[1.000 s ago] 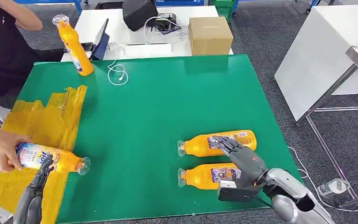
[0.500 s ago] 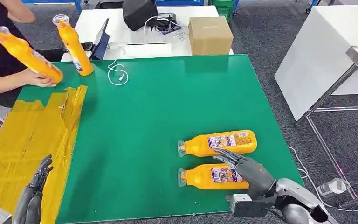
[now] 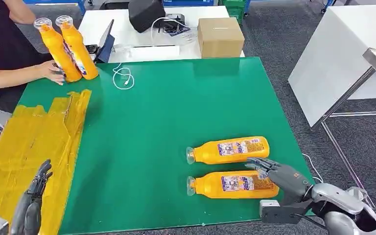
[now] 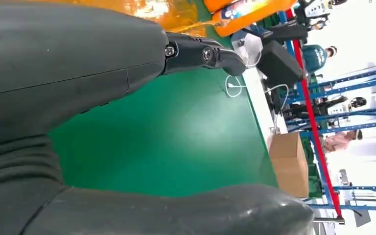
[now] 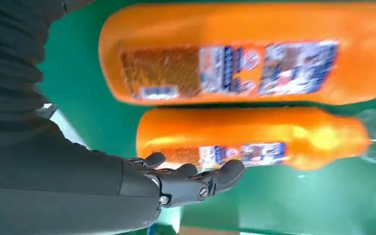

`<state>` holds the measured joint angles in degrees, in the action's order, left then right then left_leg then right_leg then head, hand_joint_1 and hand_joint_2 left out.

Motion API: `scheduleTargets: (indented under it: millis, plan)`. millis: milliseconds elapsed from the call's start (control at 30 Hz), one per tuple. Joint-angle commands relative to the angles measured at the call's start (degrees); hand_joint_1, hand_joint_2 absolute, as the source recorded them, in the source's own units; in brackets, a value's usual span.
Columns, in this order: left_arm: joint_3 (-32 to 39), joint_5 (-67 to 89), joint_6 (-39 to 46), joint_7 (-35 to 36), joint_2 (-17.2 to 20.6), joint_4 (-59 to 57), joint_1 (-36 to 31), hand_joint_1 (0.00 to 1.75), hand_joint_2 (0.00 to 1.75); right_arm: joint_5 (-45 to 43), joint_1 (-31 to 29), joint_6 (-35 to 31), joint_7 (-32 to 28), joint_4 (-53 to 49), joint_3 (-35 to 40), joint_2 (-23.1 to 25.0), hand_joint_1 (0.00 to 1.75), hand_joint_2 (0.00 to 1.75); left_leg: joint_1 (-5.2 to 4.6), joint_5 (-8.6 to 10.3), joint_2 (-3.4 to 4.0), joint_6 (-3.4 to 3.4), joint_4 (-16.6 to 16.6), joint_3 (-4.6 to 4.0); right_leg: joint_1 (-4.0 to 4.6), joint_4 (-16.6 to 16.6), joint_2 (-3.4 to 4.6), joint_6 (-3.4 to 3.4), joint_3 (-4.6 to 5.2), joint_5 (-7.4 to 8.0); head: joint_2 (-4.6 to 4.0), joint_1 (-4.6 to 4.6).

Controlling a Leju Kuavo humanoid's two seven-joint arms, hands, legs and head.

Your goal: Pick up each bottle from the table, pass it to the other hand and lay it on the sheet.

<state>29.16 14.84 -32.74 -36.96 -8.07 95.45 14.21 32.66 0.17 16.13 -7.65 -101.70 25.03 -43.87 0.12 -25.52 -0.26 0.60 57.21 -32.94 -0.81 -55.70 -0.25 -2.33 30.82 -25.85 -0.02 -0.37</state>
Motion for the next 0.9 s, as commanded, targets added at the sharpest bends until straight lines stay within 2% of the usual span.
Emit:
scheduleTargets:
  millis: [33, 100, 233, 367, 400, 467, 700, 800, 900]
  plan:
    - [-1.6, -0.2, 0.3, 0.4, 1.0, -3.2, -1.3, 0.0, 0.0, 0.9, -4.4, -0.5, 0.4, 6.0, 2.9, 2.6, 0.0, 1.75, 0.09, -0.04, 0.04, -0.06, -0.1, 0.28, 0.1, 0.2, 0.05, 0.11, -0.31, 0.0, 0.0, 0.02]
    - [-1.7, -0.3, 0.3, 0.4, 1.1, -3.2, -1.3, 0.0, 0.0, 1.4, -4.6, -0.7, 0.8, 6.3, 3.4, 2.6, 0.0, 1.75, 0.05, -0.04, 0.09, -0.04, -0.1, 0.2, 0.07, 0.1, 0.09, 0.08, -0.2, 0.0, 0.0, -0.02]
    - [-2.9, -0.9, 0.4, 0.7, 1.8, -4.1, -2.1, 0.0, 0.0, 2.8, -9.4, 0.3, 1.0, 12.5, 7.8, 5.2, 0.0, 1.75, 0.08, -0.01, 0.12, -0.04, -0.1, 0.23, 0.09, 0.2, 0.11, 0.08, -0.23, 0.05, 0.0, 0.02]
    - [-5.6, -1.9, 1.8, 1.3, 3.5, -5.9, -3.5, 0.0, 0.0, 3.0, -16.6, 1.6, 0.7, 21.0, 15.8, 8.2, 0.0, 1.75, 0.1, 0.02, 0.17, -0.04, -0.1, 0.15, 0.09, 0.2, 0.15, 0.07, -0.16, 0.1, 0.0, 0.0]
    - [-6.6, -2.3, 2.6, 1.5, 4.0, -6.4, -3.8, 0.0, 0.0, 2.3, -18.3, 1.9, 0.6, 22.7, 18.4, 8.6, 0.0, 1.75, 0.16, 0.04, 0.31, -0.08, -0.3, 0.36, 0.16, 0.3, 0.29, 0.16, -0.36, 0.17, 0.0, 0.02]
    - [-7.5, -2.7, 3.3, 1.7, 4.4, -6.9, -4.1, 0.0, 0.0, 2.0, -20.1, 2.3, 0.5, 24.4, 21.3, 9.1, 0.0, 1.75, 0.15, 0.05, 0.28, -0.07, -0.2, 0.3, 0.14, 0.3, 0.24, 0.14, -0.28, 0.15, 0.0, 0.02]
    - [-7.9, -3.1, 3.8, 1.7, 4.6, -6.8, -3.9, 0.0, 0.0, 1.5, -20.5, 2.1, 0.8, 24.5, 22.4, 8.7, 0.0, 1.75, 0.06, 0.01, 0.12, 0.0, -0.1, 0.26, 0.06, 0.1, 0.11, 0.08, -0.27, 0.01, 0.0, -0.02]
    - [-9.0, -3.9, 3.9, 2.0, 4.9, -7.7, -4.7, 0.0, 0.0, 1.5, -23.3, 3.0, 1.4, 28.6, 26.4, 10.8, 0.0, 1.75, 0.04, 0.04, 0.08, 0.02, -0.1, 0.12, 0.03, 0.1, 0.09, 0.05, -0.14, 0.04, 0.0, 0.0]
    - [-10.1, -4.1, 4.5, 2.3, 5.0, -8.4, -5.2, 0.0, 0.0, 1.9, -24.3, 2.7, 1.7, 32.4, 29.2, 12.8, 0.0, 1.75, 0.12, 0.0, 0.21, -0.03, -0.2, 0.35, 0.12, 0.2, 0.21, 0.13, -0.38, 0.06, 0.0, 0.02]
